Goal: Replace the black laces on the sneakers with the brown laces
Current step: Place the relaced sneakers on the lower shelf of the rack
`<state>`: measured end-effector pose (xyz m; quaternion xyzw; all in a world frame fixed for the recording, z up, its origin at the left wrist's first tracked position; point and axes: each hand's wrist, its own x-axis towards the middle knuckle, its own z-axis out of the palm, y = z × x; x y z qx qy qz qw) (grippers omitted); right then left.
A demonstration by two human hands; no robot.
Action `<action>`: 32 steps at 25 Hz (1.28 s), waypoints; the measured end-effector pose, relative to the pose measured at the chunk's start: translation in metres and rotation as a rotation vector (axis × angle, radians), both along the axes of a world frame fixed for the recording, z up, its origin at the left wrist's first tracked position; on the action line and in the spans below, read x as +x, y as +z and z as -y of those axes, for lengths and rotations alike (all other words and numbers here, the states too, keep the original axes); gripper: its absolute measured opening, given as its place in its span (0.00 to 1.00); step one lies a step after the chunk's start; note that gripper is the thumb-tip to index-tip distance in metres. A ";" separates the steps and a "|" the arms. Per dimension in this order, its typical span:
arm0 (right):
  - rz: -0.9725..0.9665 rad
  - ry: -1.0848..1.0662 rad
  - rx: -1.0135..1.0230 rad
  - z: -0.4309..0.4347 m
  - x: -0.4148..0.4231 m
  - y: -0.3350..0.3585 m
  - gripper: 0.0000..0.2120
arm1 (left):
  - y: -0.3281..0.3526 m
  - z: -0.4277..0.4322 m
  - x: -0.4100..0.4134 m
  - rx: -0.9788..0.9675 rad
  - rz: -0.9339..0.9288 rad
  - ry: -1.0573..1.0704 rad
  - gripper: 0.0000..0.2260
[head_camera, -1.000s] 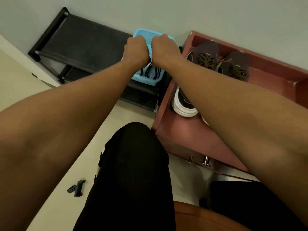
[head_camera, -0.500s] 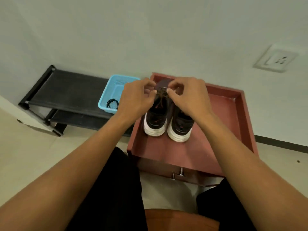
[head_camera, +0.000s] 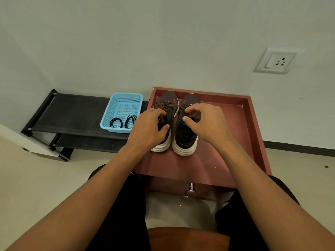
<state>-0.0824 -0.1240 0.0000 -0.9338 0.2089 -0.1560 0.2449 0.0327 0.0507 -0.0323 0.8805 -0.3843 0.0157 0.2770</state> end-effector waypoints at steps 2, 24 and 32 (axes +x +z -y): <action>-0.106 0.045 -0.054 -0.003 0.001 -0.009 0.13 | -0.005 -0.001 0.001 0.147 0.025 -0.030 0.23; -0.372 0.016 -0.230 -0.024 0.000 -0.041 0.17 | -0.015 0.006 -0.002 0.298 0.006 -0.016 0.18; -0.332 0.046 -0.350 -0.043 -0.011 0.016 0.08 | 0.029 -0.011 -0.022 0.219 0.120 0.002 0.11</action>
